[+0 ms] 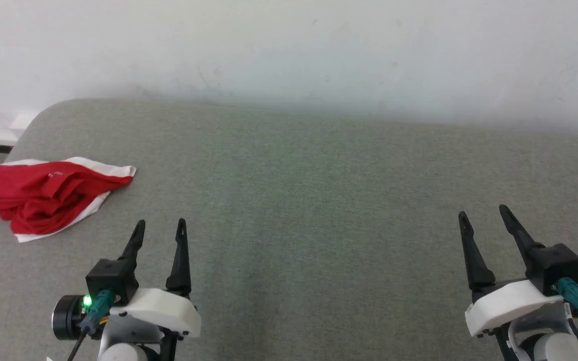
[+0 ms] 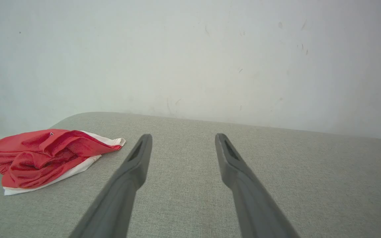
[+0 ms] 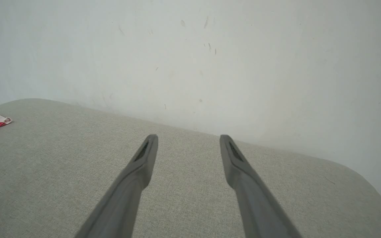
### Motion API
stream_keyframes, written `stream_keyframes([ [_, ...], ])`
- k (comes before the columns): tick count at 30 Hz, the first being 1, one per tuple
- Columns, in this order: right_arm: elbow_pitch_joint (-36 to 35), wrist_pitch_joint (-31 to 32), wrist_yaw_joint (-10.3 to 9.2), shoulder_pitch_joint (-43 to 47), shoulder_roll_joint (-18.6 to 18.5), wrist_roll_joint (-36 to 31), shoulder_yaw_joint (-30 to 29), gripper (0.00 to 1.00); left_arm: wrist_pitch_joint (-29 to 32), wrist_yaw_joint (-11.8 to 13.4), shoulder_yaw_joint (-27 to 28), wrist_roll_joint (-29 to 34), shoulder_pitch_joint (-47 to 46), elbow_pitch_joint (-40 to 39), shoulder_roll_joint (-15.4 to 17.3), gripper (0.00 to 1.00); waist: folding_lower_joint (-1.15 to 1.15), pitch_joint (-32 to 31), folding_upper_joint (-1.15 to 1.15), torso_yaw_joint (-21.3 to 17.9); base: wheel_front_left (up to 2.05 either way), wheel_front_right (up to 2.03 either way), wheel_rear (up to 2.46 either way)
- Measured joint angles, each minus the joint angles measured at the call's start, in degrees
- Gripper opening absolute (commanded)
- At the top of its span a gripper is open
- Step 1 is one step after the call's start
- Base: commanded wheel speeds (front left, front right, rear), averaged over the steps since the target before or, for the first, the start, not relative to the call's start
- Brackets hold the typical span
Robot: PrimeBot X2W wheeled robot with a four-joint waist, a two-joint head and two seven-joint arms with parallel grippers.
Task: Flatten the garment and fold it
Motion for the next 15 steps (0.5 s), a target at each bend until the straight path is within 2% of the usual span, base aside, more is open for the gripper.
stream_keyframes([
  [15,-0.52,-0.58,0.01,-0.02,0.01,-1.57,0.74,1.00,-1.81,0.21,0.87,-1.94,0.00,0.57,0.02,1.00,0.00,0.44,-0.02,7.38,0.00,0.00,0.00],
])
